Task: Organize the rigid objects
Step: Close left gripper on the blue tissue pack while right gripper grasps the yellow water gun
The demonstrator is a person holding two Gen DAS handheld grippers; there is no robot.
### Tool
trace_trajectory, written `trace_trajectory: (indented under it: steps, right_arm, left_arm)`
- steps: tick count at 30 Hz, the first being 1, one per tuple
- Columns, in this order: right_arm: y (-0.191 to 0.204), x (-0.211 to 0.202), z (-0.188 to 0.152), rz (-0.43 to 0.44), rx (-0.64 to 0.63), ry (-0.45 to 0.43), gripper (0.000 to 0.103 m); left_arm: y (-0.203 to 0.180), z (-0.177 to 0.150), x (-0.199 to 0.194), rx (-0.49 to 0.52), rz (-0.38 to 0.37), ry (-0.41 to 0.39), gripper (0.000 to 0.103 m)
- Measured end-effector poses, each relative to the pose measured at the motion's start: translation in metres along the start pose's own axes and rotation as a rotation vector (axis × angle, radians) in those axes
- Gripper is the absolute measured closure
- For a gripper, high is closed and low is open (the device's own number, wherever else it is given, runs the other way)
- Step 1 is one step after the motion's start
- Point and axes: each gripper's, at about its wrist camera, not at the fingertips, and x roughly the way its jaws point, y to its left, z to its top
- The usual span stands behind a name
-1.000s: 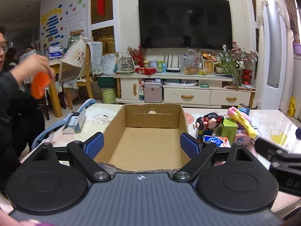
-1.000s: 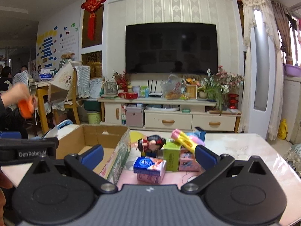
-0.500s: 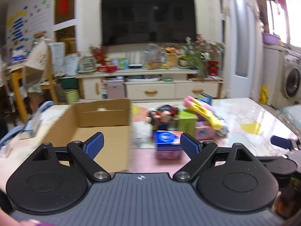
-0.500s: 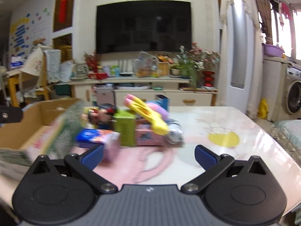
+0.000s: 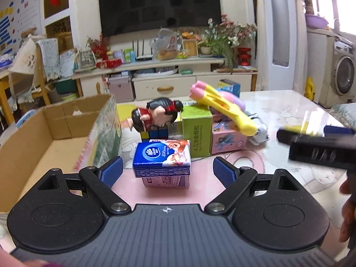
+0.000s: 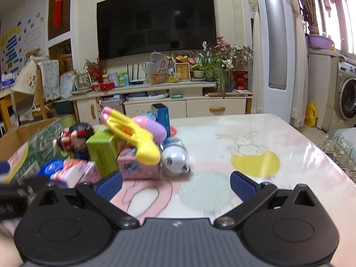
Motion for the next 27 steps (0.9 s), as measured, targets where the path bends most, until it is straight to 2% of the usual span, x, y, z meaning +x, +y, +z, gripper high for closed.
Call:
trace_trajectory:
  steps: [5,10,13,15,21,25,27]
  right_arm:
    - [0.002,0.026,0.016,0.067,-0.001,-0.023,0.001]
    - [0.017,0.054,0.025,0.095,-0.075,-0.029,0.001]
    - [0.025,0.071,0.025,0.115,-0.124,-0.001,0.002]
    - [0.029,0.082,0.024,0.142,-0.148,0.027,0.006]
    - [0.039,0.1,0.021,0.135,-0.206,0.051,0.018]
    - [0.042,0.109,0.018,0.12,-0.228,0.073,0.033]
    - [0.043,0.11,0.018,0.118,-0.229,0.068,0.035]
  left_arm:
    - [-0.003,0.004,0.027,-0.007,0.032,0.023,0.0]
    - [-0.001,0.009,0.044,-0.007,0.036,0.034,0.0]
    - [0.003,0.01,0.052,-0.018,0.033,0.04,0.0]
    - [0.006,0.012,0.056,-0.031,0.027,0.043,0.0]
    - [0.006,0.016,0.059,-0.043,0.003,0.036,0.0]
    - [0.008,0.017,0.062,-0.054,0.001,0.048,0.0]
    - [0.008,0.017,0.065,-0.057,-0.006,0.053,0.005]
